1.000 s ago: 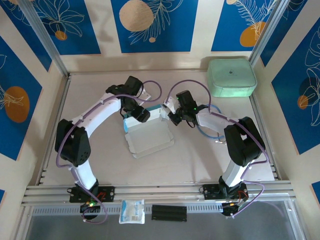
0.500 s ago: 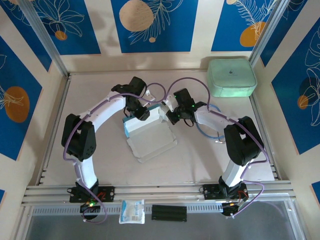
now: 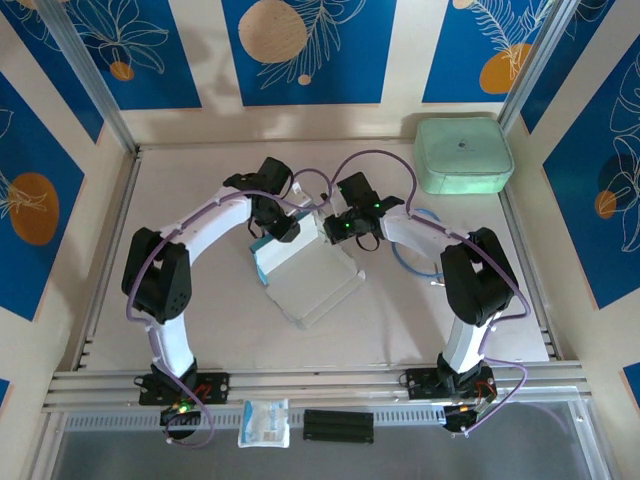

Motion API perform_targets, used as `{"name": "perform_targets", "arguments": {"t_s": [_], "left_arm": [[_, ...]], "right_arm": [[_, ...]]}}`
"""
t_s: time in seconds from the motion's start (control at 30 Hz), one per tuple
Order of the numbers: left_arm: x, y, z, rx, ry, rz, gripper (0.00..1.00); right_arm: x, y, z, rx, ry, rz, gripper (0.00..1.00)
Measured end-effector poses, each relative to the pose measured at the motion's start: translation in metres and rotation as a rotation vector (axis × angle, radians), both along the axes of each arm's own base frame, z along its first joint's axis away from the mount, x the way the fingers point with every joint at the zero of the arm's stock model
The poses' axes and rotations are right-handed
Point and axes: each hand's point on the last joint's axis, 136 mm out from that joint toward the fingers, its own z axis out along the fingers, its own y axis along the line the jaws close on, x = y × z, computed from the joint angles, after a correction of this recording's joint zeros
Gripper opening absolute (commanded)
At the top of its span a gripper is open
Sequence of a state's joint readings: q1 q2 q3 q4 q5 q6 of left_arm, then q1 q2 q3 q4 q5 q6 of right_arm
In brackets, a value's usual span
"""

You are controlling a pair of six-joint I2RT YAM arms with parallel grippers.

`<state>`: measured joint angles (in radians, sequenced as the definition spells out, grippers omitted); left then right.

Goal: Fold the paper box

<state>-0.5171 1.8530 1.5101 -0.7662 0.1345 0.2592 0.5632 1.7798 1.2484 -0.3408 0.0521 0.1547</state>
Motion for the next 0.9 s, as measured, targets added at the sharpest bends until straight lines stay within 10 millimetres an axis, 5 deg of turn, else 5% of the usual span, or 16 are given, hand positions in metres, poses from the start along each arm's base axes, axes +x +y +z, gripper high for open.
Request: {"name": "perform_targets", "arguments": {"t_s": [0.33, 0.53, 0.73, 0.9], "left_arm": [[-0.002, -0.003, -0.003, -0.034, -0.006, 0.008, 0.31], [-0.003, -0.002, -0.006, -0.032, -0.001, 0.008, 0.31], [-0.002, -0.003, -0.007, -0.034, -0.007, 0.008, 0.31], [-0.002, -0.003, -0.007, -0.034, -0.007, 0.008, 0.31]], "right_arm": [[-0.019, 0.022, -0.013, 0.148, 0.065, 0.037, 0.2], [-0.025, 0.017, -0.022, 0.206, 0.075, 0.098, 0.24], [-0.024, 0.006, -0.006, 0.317, 0.026, 0.15, 0.24], [-0.031, -0.014, 0.043, 0.37, -0.107, 0.216, 0.34]]}}
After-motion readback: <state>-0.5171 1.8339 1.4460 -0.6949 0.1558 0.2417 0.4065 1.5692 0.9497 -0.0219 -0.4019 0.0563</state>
